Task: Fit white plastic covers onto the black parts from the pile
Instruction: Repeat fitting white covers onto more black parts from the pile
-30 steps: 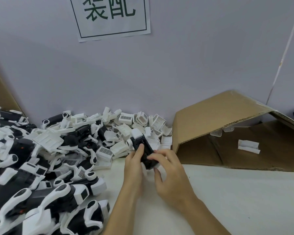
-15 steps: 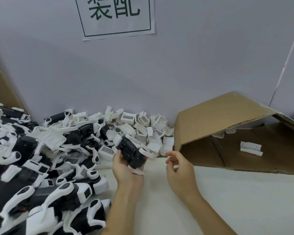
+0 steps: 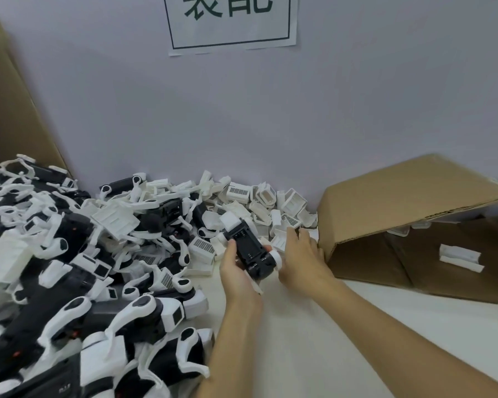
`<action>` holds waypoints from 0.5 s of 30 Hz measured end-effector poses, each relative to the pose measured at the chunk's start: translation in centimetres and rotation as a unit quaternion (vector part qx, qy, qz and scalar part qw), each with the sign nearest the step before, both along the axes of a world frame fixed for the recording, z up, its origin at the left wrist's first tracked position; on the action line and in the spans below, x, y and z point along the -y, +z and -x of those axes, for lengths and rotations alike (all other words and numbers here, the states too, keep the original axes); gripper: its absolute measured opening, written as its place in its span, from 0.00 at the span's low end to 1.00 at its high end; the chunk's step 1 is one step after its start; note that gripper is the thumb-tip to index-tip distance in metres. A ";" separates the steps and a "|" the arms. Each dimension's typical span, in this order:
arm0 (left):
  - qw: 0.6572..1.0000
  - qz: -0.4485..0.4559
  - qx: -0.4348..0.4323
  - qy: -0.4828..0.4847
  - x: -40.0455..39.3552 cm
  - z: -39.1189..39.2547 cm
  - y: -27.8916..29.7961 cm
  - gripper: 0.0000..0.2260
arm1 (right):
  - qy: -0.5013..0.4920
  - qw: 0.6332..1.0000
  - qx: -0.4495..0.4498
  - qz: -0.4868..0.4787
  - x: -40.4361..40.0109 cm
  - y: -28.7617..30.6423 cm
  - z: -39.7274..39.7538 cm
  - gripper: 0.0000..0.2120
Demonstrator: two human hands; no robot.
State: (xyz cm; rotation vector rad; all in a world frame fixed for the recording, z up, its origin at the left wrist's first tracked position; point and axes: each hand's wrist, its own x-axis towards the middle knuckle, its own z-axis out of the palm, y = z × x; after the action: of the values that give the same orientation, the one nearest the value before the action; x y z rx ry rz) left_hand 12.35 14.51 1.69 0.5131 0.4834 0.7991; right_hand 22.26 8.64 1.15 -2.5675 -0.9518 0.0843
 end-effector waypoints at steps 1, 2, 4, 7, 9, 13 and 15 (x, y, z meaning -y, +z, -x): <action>1.000 0.001 0.002 0.001 0.0 0.0 0.0 0.15 | -0.001 1.000 0.002 0.019 -0.2 0.1 -0.2 0.29; 1.000 0.000 0.003 0.000 0.1 0.0 0.0 0.15 | 0.003 0.999 0.013 0.030 -0.4 0.2 -0.4 0.27; 1.000 -0.001 0.002 -0.006 0.1 0.0 0.1 0.15 | 0.011 0.998 0.047 0.029 -0.4 0.2 -0.8 0.22; 1.000 -0.001 -0.001 -0.007 0.1 -0.1 0.2 0.15 | 0.008 0.998 0.059 -0.030 -0.1 0.1 -0.8 0.19; 1.000 -0.006 -0.004 -0.006 0.1 -0.1 0.1 0.16 | -0.010 0.994 0.070 -0.085 0.3 -0.1 -0.4 0.17; 1.000 -0.004 -0.003 0.006 -0.2 0.1 0.0 0.15 | -0.043 0.970 0.063 -0.229 1.9 0.0 1.1 0.09; 1.000 0.002 0.008 0.011 -0.3 0.2 0.1 0.14 | -0.059 0.964 0.055 -0.254 2.9 -0.1 2.1 0.10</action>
State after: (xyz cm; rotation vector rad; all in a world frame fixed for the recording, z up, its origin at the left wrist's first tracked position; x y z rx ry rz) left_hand 12.14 14.86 1.83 0.4980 0.4768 0.8229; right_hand 20.18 5.72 1.05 -2.1570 -0.7375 -0.3002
